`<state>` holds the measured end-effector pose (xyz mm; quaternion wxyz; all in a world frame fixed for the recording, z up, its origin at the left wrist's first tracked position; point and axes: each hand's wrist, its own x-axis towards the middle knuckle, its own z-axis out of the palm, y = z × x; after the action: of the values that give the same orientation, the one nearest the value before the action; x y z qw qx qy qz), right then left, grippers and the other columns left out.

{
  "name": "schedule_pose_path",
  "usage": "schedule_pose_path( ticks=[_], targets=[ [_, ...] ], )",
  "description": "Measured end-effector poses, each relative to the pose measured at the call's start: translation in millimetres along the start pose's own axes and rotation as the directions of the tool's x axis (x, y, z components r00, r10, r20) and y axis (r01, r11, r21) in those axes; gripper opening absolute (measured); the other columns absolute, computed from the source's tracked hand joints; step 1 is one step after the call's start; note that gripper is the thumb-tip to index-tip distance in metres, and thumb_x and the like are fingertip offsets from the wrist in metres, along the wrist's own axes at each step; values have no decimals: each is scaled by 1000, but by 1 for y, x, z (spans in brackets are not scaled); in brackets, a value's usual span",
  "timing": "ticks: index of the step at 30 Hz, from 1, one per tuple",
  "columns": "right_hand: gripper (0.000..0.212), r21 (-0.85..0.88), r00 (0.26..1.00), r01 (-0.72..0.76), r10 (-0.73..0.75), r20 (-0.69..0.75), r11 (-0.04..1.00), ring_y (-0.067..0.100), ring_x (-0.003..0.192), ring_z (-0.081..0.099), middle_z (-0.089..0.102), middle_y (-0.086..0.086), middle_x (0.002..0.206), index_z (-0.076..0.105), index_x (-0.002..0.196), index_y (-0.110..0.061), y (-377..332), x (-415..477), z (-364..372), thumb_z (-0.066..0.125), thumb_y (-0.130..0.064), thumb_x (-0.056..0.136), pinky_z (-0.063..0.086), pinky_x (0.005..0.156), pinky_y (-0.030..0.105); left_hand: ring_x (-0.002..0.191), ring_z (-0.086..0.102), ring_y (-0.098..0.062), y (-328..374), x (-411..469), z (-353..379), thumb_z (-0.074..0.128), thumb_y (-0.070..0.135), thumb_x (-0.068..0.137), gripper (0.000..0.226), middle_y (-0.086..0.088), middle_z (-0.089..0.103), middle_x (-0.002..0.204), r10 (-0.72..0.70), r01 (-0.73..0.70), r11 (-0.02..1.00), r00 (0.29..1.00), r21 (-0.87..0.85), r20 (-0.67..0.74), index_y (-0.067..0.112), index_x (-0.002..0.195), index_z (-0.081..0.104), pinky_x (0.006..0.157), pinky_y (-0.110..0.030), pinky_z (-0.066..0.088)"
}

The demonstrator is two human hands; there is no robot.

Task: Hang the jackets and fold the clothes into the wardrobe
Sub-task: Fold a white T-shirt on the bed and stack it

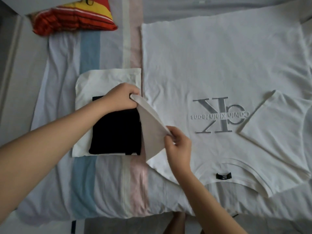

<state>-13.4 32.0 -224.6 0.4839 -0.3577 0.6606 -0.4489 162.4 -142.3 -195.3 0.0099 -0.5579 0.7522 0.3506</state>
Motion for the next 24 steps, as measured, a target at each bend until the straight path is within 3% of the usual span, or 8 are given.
schedule_pose_path(
  ticks=[3, 5, 7, 9, 14, 17, 20, 24],
  targets=[
    [28, 66, 986, -66, 75, -151, 996, -2, 65, 57, 65, -13, 69, 67, 87, -18, 7, 14, -22, 46, -10, 71, 43, 60, 13, 75, 59, -8, 25, 16, 12, 64, 5, 76, 13, 1, 66, 78, 34, -26, 985, 998, -173, 43, 17, 79, 64, 70, -20, 43],
    [31, 45, 961, -188, 194, -200, 981, 0, 68, 57, 64, -8, 76, 65, 96, -15, 21, 25, -33, 47, -15, 71, 44, 62, 15, 86, 62, -8, 29, 29, 29, 68, 14, 83, 11, 5, 66, 89, 21, -4, 984, 995, -179, 96, 19, 91, 64, 76, -14, 43],
    [31, 31, 910, -363, 361, -204, 931, 12, 72, 57, 61, -2, 79, 62, 104, -13, 37, 34, -40, 54, -20, 75, 44, 66, 25, 101, 60, -9, 24, 38, 46, 66, 30, 86, 23, 6, 66, 105, -44, 58, 996, 980, -69, 193, 22, 107, 62, 90, -24, 45],
    [18, 39, 870, -444, 441, -219, 895, 18, 74, 55, 58, 0, 76, 63, 100, -10, 50, 40, -44, 58, -16, 84, 44, 69, 30, 109, 57, -11, 18, 42, 60, 66, 37, 85, 34, 8, 63, 116, -91, 95, 995, 966, -8, 241, 25, 116, 58, 100, -35, 43],
    [12, 13, 886, -394, 384, -260, 919, 16, 71, 55, 60, -2, 76, 63, 96, -13, 57, 41, -42, 55, -12, 87, 46, 69, 30, 107, 58, -19, 15, 34, 67, 57, 45, 89, 29, 12, 60, 105, -84, 40, 982, 967, 183, 239, 26, 110, 56, 104, -39, 34],
    [10, 9, 888, -285, 268, -375, 958, 7, 68, 52, 58, -6, 76, 60, 94, -15, 57, 35, -47, 52, -10, 89, 41, 63, 17, 98, 60, -17, 12, 29, 71, 57, 45, 91, 23, 17, 61, 91, -49, 35, 996, 983, 81, 179, 24, 101, 58, 98, -36, 37],
    [15, -45, 900, -283, 249, -359, 958, 6, 65, 51, 57, -5, 72, 60, 93, -14, 58, 36, -54, 51, -4, 87, 38, 58, 10, 89, 59, -18, 6, 28, 75, 61, 41, 89, 20, 16, 58, 78, -37, 38, 999, 995, -15, 90, 21, 90, 57, 82, -30, 39],
    [18, -112, 908, -360, 319, -273, 926, 18, 74, 57, 62, 4, 79, 61, 96, -16, 65, 44, -62, 53, -5, 84, 48, 72, 33, 90, 45, -23, 1, 26, 81, 57, 39, 92, 21, 3, 59, 82, 11, -13, 993, 1000, 118, 12, 18, 96, 57, 72, -29, 31]
  ],
)
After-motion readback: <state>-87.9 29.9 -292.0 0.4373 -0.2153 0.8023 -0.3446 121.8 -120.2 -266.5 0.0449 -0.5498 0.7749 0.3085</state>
